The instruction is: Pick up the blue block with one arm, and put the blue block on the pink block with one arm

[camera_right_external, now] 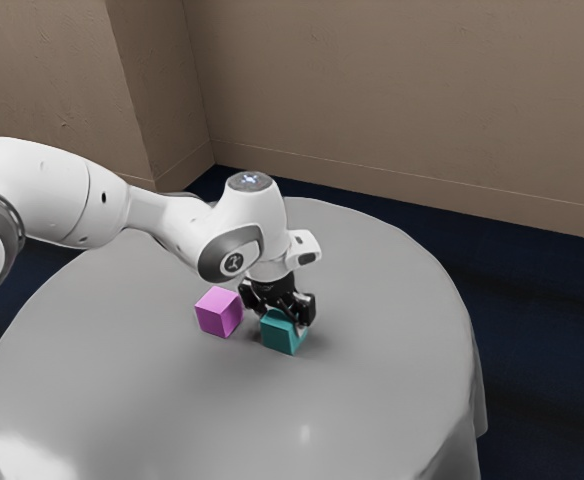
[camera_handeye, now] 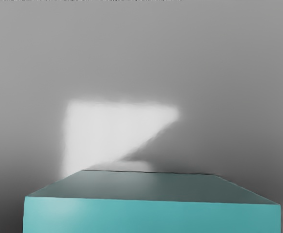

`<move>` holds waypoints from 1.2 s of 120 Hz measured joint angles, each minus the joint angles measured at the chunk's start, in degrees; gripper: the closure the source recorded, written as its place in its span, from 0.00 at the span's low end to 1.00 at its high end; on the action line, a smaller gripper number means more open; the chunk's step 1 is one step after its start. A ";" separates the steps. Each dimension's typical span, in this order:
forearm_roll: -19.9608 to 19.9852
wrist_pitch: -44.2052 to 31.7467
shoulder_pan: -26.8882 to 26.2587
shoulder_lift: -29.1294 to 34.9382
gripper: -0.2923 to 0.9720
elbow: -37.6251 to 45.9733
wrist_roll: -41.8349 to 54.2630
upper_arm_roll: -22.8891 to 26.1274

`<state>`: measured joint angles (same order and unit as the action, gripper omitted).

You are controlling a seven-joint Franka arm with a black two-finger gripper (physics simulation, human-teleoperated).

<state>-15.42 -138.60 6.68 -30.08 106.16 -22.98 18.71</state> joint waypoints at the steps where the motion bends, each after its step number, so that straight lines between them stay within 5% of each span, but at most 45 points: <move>1: -0.02 0.00 0.00 0.00 0.43 -0.01 -0.01 0.00; 26: -1.53 0.32 0.00 0.17 0.47 -0.22 -0.64 0.15; 43: -2.22 7.48 0.47 3.82 0.48 -5.01 -1.38 0.74; 65: 1.52 10.80 8.75 15.36 0.48 4.87 -0.49 0.88; 72: 2.58 10.32 14.22 16.40 0.48 6.48 0.51 4.73; 94: 3.14 9.34 23.76 15.19 0.48 7.05 3.79 12.97; 144: -0.86 9.01 24.57 10.56 0.45 3.64 8.74 14.16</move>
<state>-16.27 -129.60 31.25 -19.52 109.80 -14.24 32.88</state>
